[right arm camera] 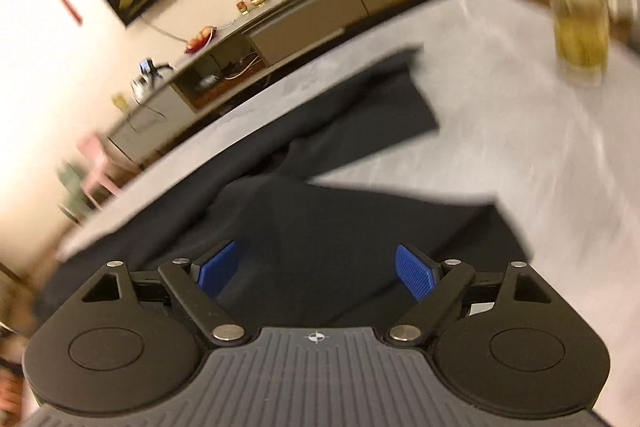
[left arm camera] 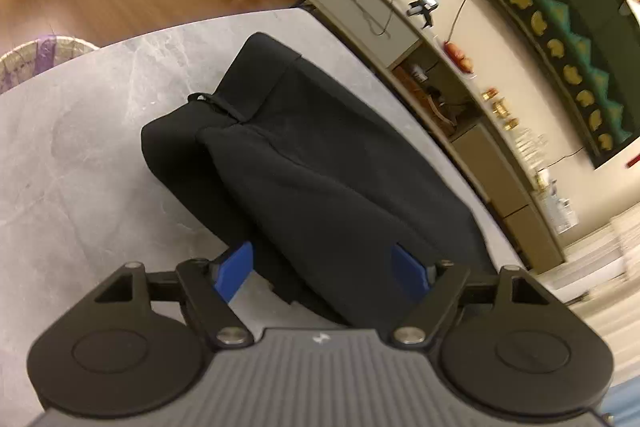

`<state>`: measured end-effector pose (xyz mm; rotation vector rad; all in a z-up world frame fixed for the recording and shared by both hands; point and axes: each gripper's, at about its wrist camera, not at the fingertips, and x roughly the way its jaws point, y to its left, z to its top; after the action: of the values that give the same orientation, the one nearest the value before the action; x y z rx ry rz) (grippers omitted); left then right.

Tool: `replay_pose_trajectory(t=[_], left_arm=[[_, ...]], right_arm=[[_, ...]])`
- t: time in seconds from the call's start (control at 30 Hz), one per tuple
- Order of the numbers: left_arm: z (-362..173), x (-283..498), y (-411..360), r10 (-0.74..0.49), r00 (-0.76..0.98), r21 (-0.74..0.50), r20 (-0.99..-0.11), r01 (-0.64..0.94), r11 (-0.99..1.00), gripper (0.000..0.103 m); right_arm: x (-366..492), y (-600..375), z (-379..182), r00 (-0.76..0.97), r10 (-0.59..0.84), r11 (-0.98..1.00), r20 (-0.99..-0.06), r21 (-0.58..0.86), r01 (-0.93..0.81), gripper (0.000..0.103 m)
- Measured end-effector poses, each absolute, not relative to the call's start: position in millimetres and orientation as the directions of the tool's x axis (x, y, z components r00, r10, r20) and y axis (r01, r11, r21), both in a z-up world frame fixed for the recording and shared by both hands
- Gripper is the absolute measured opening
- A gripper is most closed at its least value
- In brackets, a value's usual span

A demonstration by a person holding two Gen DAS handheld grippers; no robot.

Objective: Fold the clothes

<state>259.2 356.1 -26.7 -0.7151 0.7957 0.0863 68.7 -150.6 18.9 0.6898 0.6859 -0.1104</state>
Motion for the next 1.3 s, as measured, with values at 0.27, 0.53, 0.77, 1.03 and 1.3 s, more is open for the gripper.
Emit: replay_pose_trajectory(t=[0.27,0.53,0.77,1.03,1.3], left_arm=[[-43,273,360,-0.169,0.704,-0.547,-0.690,-0.354,0.758,0.079],[-56,282,375,-0.233,0.714,-0.626,-0.660,-0.350,0.697,0.075],[-44,308,373,-0.250,0.715,-0.604,-0.653,-0.294,0.741,0.001],[118,352,364,-0.232,0.849,-0.585,-0.474,-0.107,0.804,0.001],[95,243,350,-0.281,0.824,-0.557,-0.492,-0.050,0.829,0.001]], right_arm=[[59,-175,-10,0.788,0.092,0.554,-0.608,0.689,0.467,0.087],[81,-192,-29,0.804,0.037,0.477,-0.593,0.718,0.507,0.078],[116,-182,-32,0.753,0.021,0.639,-0.658,0.588,0.496,0.001],[149,-194,108,0.902,-0.120,0.744,-0.414,0.564,0.358,0.000],[70,-193,104,0.904,-0.112,0.775,-0.412,0.533,0.339,0.000]])
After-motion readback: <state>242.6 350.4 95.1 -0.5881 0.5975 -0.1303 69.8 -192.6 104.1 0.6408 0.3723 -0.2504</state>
